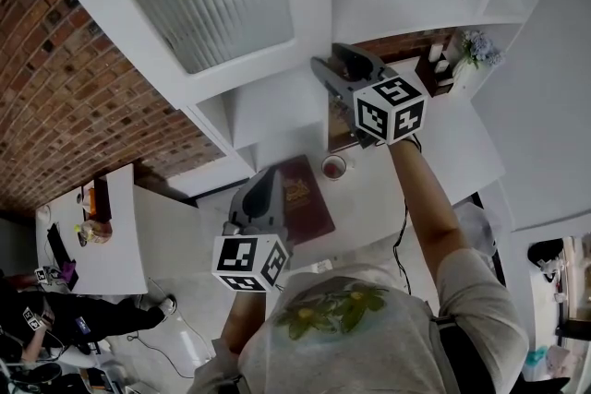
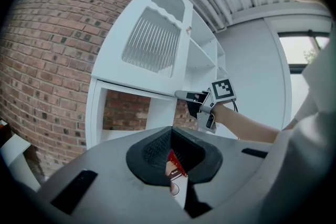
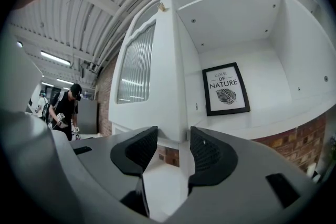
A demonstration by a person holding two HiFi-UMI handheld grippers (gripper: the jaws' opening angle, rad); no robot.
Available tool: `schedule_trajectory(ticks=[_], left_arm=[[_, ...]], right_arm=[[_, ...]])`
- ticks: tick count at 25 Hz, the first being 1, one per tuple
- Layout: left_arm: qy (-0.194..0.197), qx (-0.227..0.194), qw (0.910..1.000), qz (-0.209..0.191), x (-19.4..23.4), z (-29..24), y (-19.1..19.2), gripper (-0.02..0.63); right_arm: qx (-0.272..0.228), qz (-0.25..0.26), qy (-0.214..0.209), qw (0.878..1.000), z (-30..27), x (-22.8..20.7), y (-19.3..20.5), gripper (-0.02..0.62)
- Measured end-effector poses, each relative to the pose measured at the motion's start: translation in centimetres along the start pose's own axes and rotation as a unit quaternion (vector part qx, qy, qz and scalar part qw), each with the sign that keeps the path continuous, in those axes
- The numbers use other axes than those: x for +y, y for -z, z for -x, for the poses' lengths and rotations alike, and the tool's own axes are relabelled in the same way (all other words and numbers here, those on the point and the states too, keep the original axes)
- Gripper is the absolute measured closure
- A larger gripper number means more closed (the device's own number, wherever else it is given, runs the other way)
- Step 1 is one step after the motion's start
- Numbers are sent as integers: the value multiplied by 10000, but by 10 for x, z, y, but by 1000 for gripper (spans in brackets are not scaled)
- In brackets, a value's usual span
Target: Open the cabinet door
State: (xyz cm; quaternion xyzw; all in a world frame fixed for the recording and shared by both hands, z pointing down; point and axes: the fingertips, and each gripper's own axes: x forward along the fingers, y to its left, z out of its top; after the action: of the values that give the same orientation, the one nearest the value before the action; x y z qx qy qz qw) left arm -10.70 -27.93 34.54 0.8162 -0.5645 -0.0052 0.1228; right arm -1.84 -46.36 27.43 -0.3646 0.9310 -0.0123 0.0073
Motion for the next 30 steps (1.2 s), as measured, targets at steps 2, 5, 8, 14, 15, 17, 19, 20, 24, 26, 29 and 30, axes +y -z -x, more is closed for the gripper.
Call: schedule_trajectory(ticks=[2, 5, 8, 14, 15, 17, 19, 20, 24, 26, 29, 30], left_arm=[[-20, -19, 10000, -6, 1, 1, -1, 597], [-82, -43, 10000, 23, 3, 4, -1, 597], [-140, -47, 9999, 39, 7, 8, -1, 597], [-216, -10, 9997, 77, 11, 11, 4, 597], [-216, -5, 9997, 79, 11, 11, 4, 597], [-217, -1, 9997, 82, 11, 11, 4, 597], [-219, 0, 9997, 93, 11, 11, 4, 597], [-215, 1, 9997, 96, 11, 11, 4, 597], [-189, 13, 9998, 102, 8, 11, 6, 597], [-171, 29, 9998, 105, 6, 11, 8, 597], [-134, 35, 9998, 109, 3, 12, 9, 597], [-124, 34, 9999, 110, 2, 13, 9, 597]], right_arm=[[-14, -67, -35, 10000, -1, 0, 0, 423], [-50, -162, -84, 9998, -3, 2, 0, 425], [-87, -201, -99, 9997, -3, 2, 0, 425], [-114, -96, -142, 9998, 0, 2, 0, 425], [-117, -66, -152, 9998, 1, 2, 0, 425], [-147, 17, -181, 9997, 2, 3, 0, 425], [-196, 89, -212, 9995, 4, 3, -1, 425], [-210, 108, -224, 9995, 5, 3, -1, 426], [-205, 154, -236, 9994, 10, 5, -1, 433], [-192, 156, -237, 9994, 13, 8, 0, 437], [-181, 175, -215, 9995, 18, 11, -1, 442], [-179, 186, -208, 9995, 20, 12, 0, 443]])
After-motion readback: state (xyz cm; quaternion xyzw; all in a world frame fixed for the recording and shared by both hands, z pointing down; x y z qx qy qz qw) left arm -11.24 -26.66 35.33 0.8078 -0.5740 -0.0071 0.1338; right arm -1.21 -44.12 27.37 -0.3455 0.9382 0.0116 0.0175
